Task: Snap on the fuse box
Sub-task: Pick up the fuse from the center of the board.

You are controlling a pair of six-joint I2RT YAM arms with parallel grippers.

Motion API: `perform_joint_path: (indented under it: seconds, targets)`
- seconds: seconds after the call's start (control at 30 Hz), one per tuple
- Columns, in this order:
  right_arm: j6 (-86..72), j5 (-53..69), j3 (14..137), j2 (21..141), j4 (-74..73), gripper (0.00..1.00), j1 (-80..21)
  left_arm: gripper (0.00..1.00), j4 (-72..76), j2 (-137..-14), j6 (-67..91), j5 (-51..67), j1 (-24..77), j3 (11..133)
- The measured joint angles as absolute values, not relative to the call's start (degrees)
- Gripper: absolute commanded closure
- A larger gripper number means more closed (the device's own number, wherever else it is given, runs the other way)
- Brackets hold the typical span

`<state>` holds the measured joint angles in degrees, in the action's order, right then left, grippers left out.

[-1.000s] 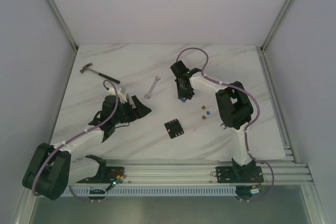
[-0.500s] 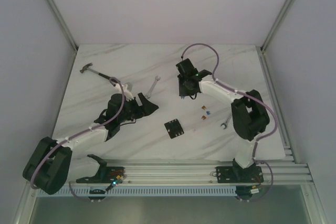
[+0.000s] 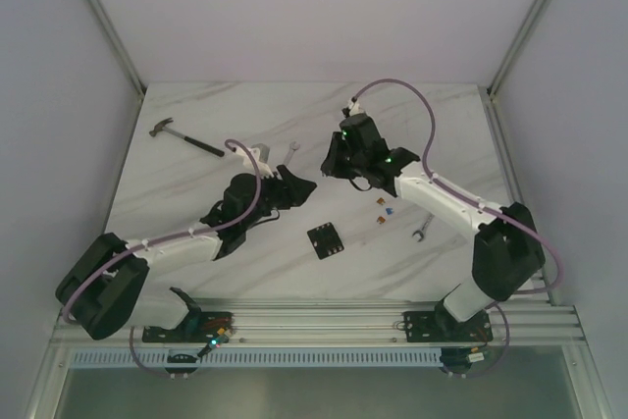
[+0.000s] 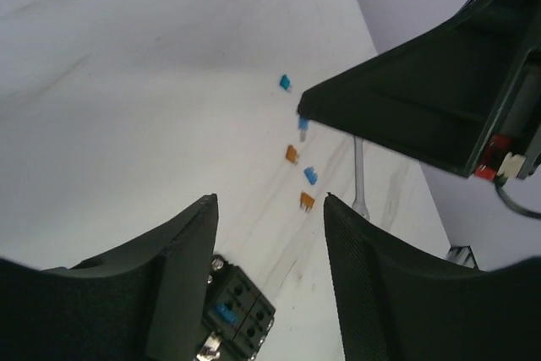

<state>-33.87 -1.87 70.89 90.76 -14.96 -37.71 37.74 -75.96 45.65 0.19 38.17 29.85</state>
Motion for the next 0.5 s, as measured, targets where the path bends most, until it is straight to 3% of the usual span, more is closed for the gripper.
perform_joint_path:
  seconds: [0.5]
  targets:
    - [-40.1,0.0,65.1,85.8,-8.5,0.79,-39.8,0.62,41.4,-80.1,42.9,-4.0,41.3,34.2]
